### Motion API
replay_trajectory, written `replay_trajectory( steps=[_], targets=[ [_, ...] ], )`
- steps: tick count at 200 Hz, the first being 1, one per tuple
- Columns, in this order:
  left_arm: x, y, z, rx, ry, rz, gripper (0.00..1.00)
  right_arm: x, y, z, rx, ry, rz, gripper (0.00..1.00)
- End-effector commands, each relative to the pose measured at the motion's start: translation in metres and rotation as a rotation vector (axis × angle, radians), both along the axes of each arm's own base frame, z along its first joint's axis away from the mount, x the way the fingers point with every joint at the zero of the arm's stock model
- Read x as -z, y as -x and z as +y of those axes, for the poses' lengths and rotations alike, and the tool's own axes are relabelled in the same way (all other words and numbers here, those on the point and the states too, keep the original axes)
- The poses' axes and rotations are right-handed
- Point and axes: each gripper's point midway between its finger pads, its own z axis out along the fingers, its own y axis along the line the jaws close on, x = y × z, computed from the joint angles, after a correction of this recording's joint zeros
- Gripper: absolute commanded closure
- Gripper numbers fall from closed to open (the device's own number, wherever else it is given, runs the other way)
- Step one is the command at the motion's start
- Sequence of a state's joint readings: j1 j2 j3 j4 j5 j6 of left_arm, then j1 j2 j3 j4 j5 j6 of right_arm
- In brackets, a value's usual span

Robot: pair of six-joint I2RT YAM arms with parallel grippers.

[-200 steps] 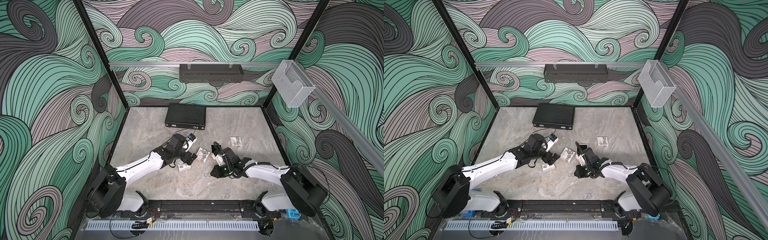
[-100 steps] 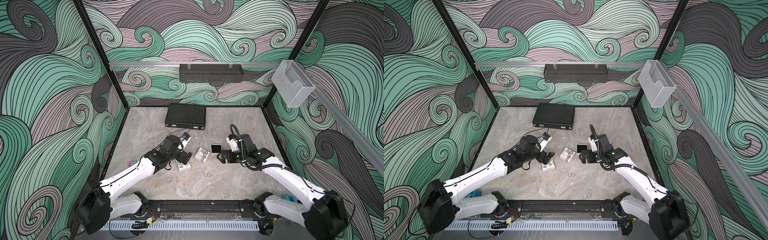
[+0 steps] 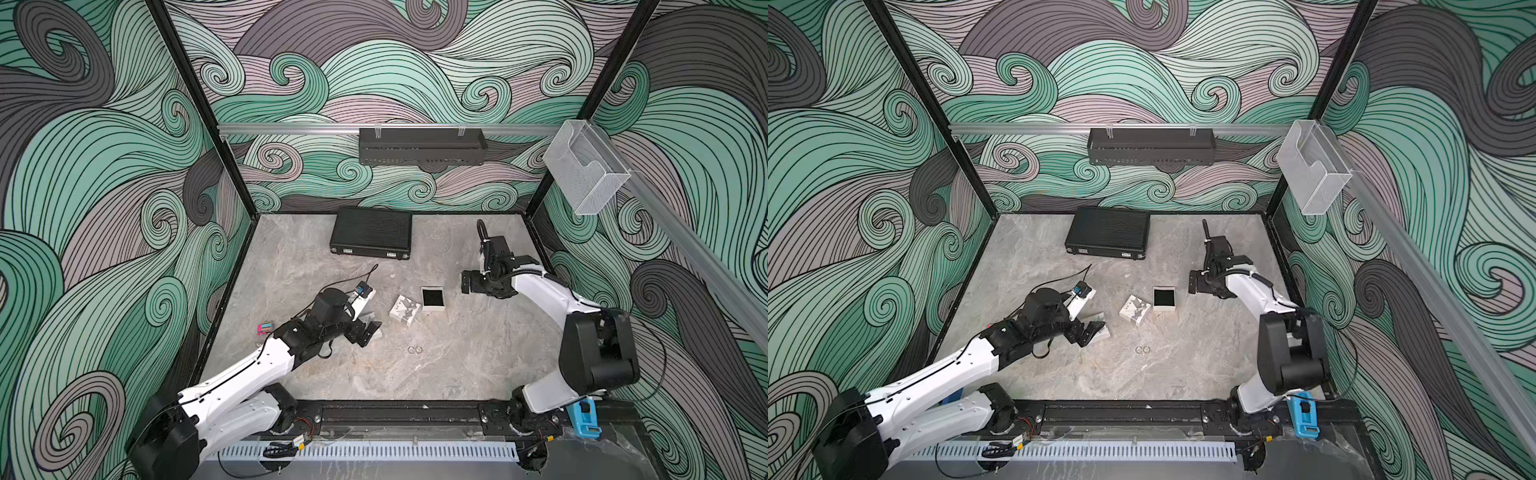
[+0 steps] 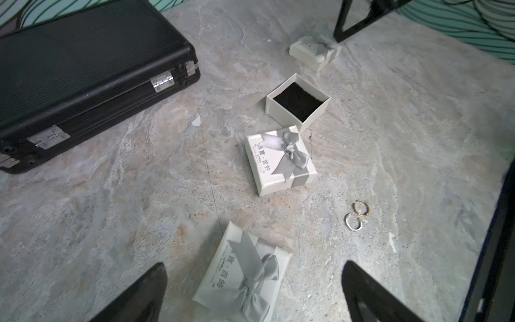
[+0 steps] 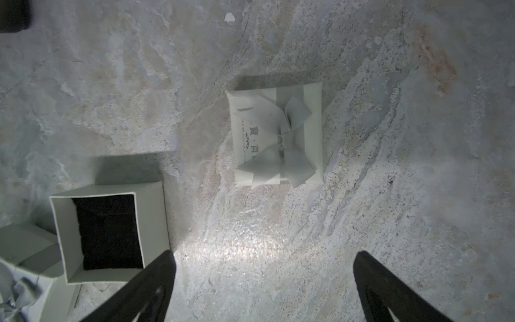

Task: Take the rings out of the lift-off lid box
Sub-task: Pick up the lid from the center of the board.

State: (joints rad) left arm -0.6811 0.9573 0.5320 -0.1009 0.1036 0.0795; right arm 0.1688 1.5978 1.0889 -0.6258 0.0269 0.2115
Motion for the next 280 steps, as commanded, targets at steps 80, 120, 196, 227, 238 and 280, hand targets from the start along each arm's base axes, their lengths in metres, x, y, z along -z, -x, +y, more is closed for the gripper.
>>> replay_trajectory(
  steps=[80,120,196,227,238,280],
  targets=[
    [-0.015,-0.018,-0.001,0.023,-0.005,-0.24,0.01,0.033,-0.045,-0.013,-0.01,0.052,0.041,0.01],
    [-0.022,-0.019,-0.013,0.051,0.042,-0.23,0.01,0.042,-0.058,-0.01,-0.006,0.045,0.043,0.03],
    [-0.021,-0.019,-0.015,0.056,0.046,-0.217,0.01,0.052,-0.064,-0.016,0.04,0.075,0.059,0.13],
    [-0.021,-0.02,-0.015,0.057,0.047,-0.217,0.01,0.052,-0.066,-0.017,0.052,0.082,0.058,0.15],
    [-0.021,-0.02,-0.015,0.056,0.047,-0.215,0.01,0.053,-0.066,-0.017,0.056,0.081,0.064,0.16],
    [-0.02,-0.02,-0.016,0.059,0.043,-0.21,0.01,0.057,-0.065,-0.015,0.073,0.081,0.08,0.2]
  ],
)
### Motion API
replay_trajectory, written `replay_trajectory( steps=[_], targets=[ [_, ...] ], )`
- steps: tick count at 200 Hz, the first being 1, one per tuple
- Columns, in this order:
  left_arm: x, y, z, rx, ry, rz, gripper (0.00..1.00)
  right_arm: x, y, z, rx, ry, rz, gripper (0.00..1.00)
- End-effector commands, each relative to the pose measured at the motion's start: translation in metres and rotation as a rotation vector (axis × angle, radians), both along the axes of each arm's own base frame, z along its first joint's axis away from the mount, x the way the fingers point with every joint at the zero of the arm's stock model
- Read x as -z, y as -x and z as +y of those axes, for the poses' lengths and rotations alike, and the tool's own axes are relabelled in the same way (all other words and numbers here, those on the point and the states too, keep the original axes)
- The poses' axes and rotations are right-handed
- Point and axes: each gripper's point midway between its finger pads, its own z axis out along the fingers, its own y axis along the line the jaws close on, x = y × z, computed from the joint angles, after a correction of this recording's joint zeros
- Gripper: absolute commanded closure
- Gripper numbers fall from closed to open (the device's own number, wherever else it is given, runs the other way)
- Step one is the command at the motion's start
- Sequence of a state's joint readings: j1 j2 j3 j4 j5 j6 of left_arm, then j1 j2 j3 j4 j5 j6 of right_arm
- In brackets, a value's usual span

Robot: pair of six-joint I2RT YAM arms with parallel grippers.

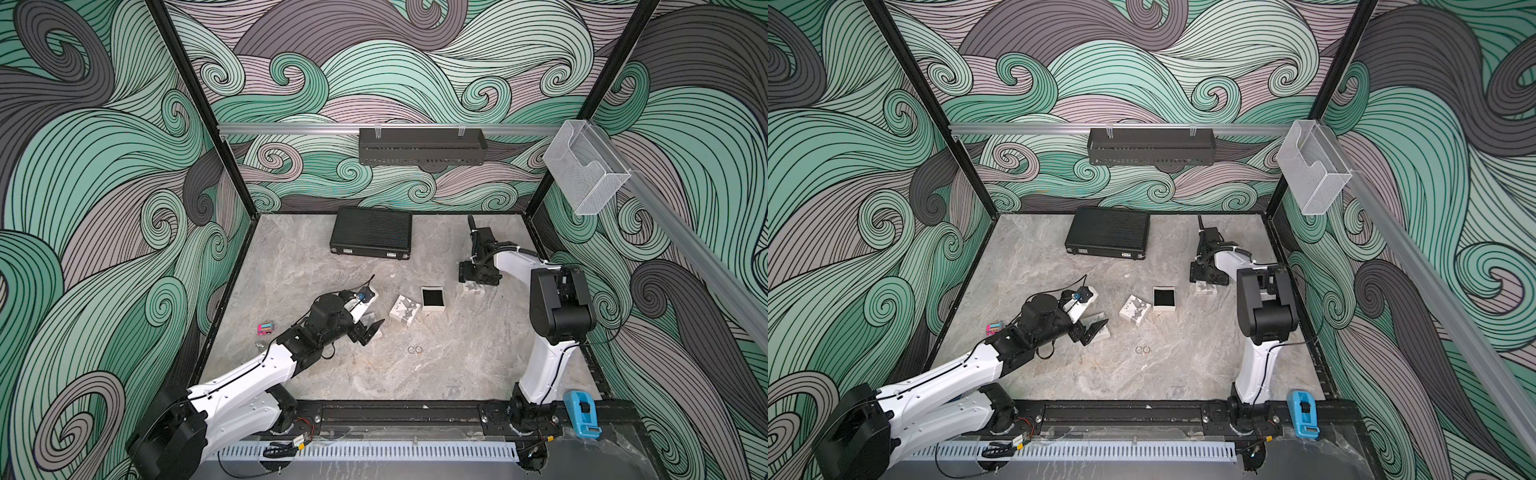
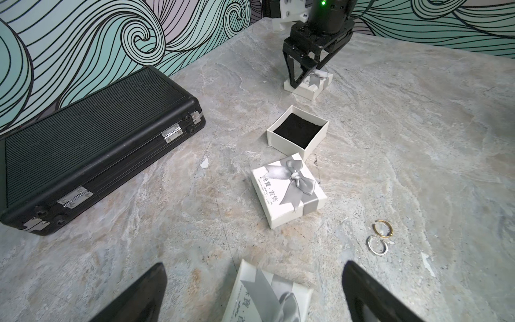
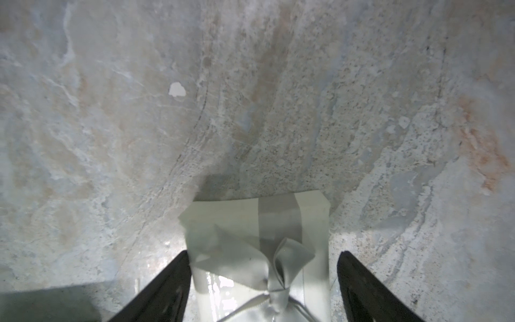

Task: Take the rings out of the lift-off lid box
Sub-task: Pick up the lid from the center of the board.

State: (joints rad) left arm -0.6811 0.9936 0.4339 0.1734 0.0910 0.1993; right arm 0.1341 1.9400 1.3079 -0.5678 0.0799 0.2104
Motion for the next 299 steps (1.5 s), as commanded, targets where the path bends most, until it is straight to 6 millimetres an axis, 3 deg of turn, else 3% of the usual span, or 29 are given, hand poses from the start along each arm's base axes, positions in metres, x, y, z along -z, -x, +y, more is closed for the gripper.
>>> replay_trajectory(
  steps=[1,193,251,299],
  targets=[
    [-0.018,-0.005,-0.007,0.012,0.032,-0.023,0.01,0.005,0.0,-0.003,0.023,0.022,0.023,0.2],
    [-0.019,-0.007,-0.006,0.011,0.015,-0.038,0.01,0.001,0.011,0.009,0.049,0.04,0.031,0.26],
    [-0.016,-0.007,-0.005,0.006,0.012,-0.031,0.01,-0.031,0.022,0.018,0.032,0.038,-0.008,0.28],
    [-0.015,-0.007,-0.006,0.009,0.017,-0.022,0.01,-0.06,0.046,0.035,0.021,0.028,-0.023,0.27]
  ],
)
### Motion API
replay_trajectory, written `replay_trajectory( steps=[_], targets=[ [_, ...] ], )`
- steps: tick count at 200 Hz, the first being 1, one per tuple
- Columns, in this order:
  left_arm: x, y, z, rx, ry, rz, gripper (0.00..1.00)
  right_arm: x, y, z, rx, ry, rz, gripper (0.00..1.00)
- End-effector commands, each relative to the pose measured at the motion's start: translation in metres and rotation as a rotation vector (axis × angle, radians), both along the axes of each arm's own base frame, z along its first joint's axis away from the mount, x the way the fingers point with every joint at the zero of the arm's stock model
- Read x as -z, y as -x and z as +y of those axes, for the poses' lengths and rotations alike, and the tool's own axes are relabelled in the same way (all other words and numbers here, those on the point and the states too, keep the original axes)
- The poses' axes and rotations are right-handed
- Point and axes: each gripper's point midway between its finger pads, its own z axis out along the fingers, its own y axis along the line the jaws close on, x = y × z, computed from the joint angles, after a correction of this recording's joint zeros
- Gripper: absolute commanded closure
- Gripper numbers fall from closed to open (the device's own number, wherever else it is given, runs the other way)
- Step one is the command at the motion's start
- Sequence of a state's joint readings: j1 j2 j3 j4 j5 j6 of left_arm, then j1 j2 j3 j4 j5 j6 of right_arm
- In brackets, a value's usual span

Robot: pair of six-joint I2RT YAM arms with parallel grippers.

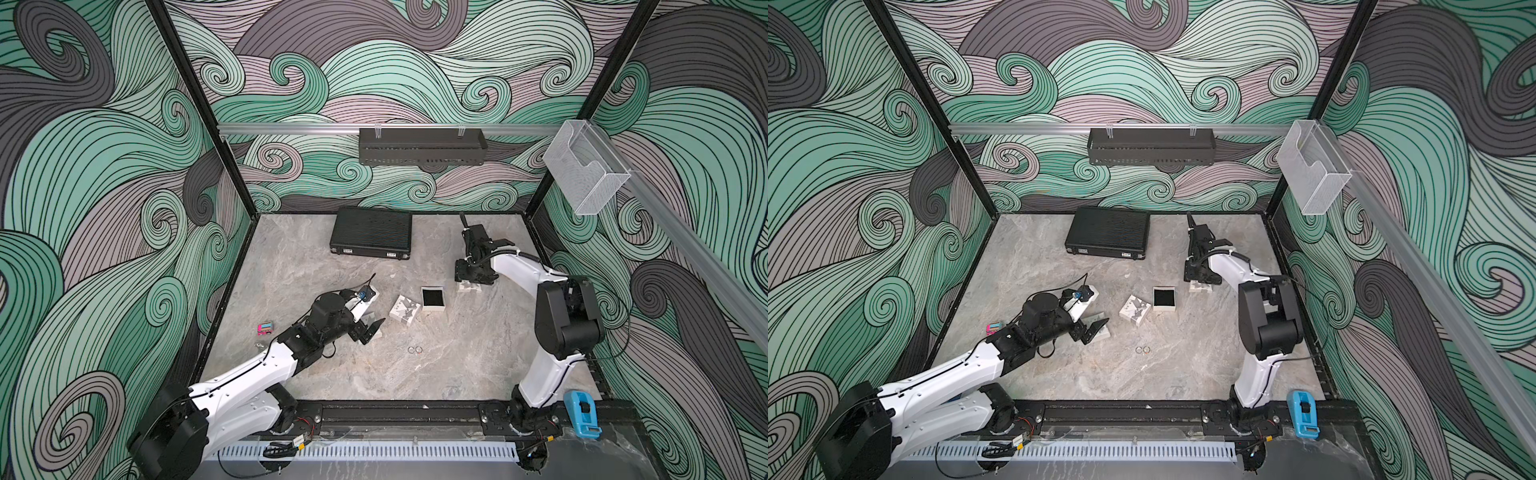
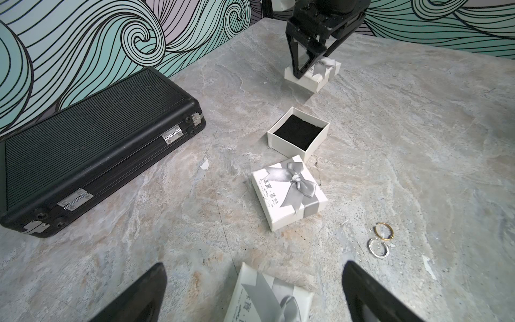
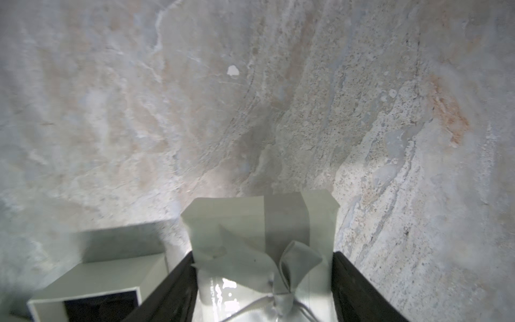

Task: Take the rings out of the lift-off lid box
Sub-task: Pick up the lid from the center of the board, then close the lid on the jewelry box.

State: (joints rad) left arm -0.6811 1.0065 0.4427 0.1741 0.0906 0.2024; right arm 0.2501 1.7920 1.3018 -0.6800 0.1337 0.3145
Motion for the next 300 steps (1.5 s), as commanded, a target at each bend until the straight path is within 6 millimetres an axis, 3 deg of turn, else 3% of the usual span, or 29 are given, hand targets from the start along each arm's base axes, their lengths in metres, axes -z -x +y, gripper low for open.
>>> replay_trajectory(
  steps=[1,36,73,150,300],
  targets=[
    [-0.014,-0.005,-0.005,0.008,0.02,-0.022,0.01,-0.013,0.022,0.002,0.022,0.013,0.019,0.27],
    [-0.014,-0.005,-0.005,0.007,0.027,-0.023,0.01,-0.03,0.042,0.027,0.011,-0.025,0.004,0.27],
    [-0.013,-0.004,-0.007,0.014,0.031,-0.022,0.01,-0.035,0.052,0.059,-0.009,-0.059,-0.01,0.27],
    [-0.013,-0.002,-0.005,0.014,0.031,-0.022,0.01,-0.004,0.044,0.107,-0.088,-0.082,-0.008,0.27],
    [-0.011,-0.003,-0.006,0.018,0.025,-0.018,0.01,0.018,0.044,0.116,-0.096,-0.056,0.033,0.27]
  ],
)
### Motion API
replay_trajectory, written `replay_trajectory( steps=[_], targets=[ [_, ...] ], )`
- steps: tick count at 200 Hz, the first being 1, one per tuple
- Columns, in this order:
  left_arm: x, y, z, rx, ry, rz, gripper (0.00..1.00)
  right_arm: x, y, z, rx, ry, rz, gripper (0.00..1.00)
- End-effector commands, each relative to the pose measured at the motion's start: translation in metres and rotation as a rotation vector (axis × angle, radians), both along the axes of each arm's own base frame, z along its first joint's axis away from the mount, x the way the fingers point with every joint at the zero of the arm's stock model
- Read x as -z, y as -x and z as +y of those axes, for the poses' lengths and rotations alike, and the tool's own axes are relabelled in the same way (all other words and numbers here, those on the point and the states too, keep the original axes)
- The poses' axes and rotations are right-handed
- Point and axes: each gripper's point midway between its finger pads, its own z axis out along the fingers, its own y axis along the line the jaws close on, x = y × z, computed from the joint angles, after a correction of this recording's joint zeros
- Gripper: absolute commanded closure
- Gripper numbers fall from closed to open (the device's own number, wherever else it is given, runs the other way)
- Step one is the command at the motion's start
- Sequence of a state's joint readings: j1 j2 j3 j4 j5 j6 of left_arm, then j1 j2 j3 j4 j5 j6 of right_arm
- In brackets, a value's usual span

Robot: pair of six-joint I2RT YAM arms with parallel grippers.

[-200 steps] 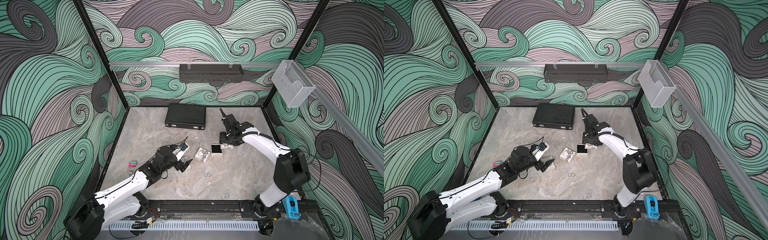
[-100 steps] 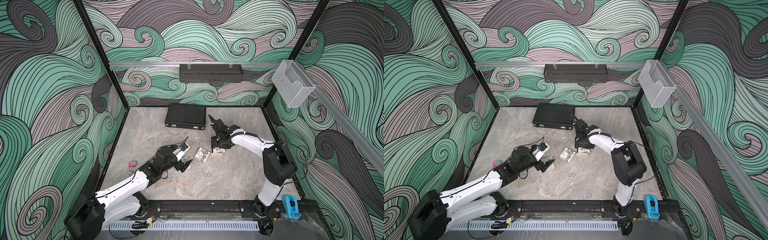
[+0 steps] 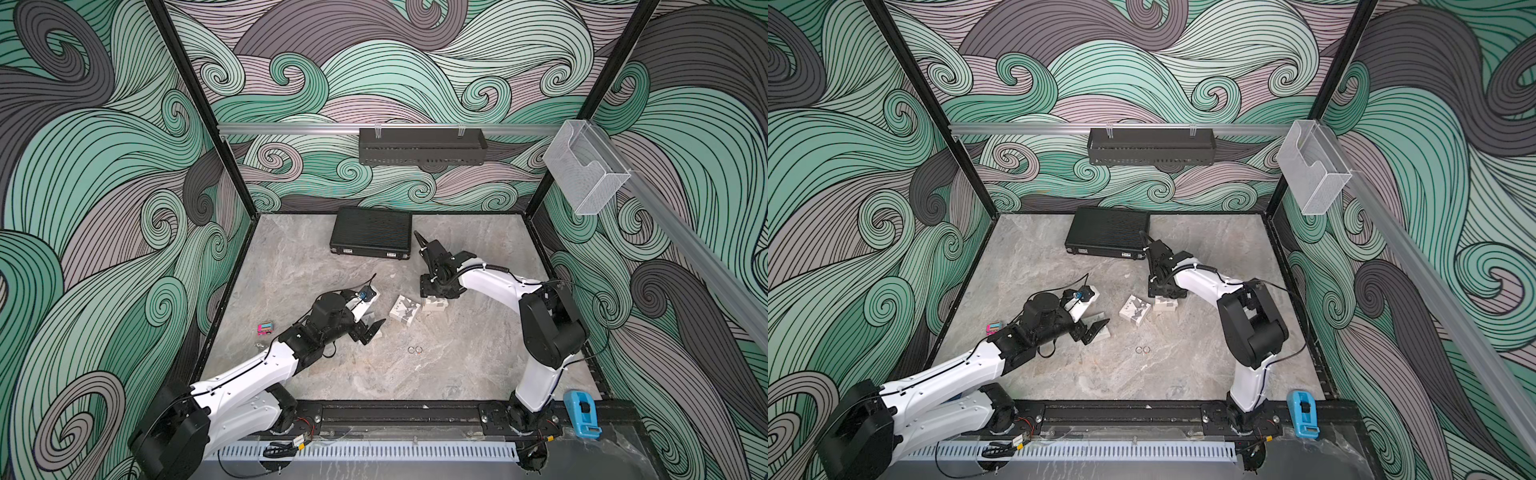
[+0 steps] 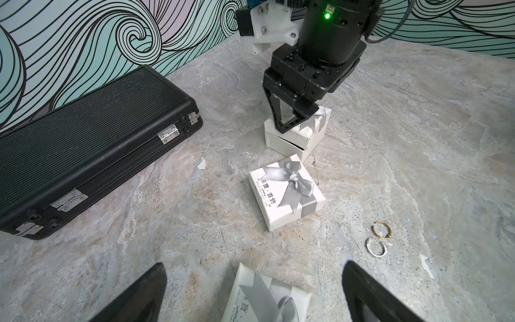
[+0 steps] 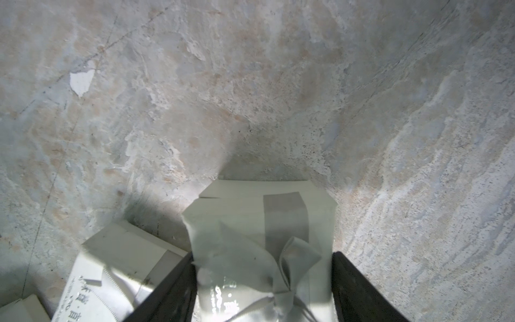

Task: Take the rings out of the lift-off lid box
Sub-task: Close the lid on the jewelry box.

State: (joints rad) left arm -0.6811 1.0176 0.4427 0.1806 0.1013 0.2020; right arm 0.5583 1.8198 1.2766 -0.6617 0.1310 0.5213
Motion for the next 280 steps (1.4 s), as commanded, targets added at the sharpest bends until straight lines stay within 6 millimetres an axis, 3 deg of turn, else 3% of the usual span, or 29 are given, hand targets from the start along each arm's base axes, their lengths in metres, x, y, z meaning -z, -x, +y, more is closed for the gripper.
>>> replay_trajectory(
  steps=[1,107,280],
  targets=[
    [-0.013,-0.004,-0.004,0.009,0.024,-0.024,0.01,0.001,-0.002,0.003,0.017,-0.001,0.001,0.27],
    [-0.012,-0.004,-0.005,0.01,0.023,-0.022,0.01,0.004,-0.003,0.005,0.017,0.007,0.006,0.27],
    [-0.012,-0.004,-0.005,0.01,0.025,-0.018,0.01,-0.007,0.004,-0.003,0.021,0.068,-0.041,0.26]
  ],
)
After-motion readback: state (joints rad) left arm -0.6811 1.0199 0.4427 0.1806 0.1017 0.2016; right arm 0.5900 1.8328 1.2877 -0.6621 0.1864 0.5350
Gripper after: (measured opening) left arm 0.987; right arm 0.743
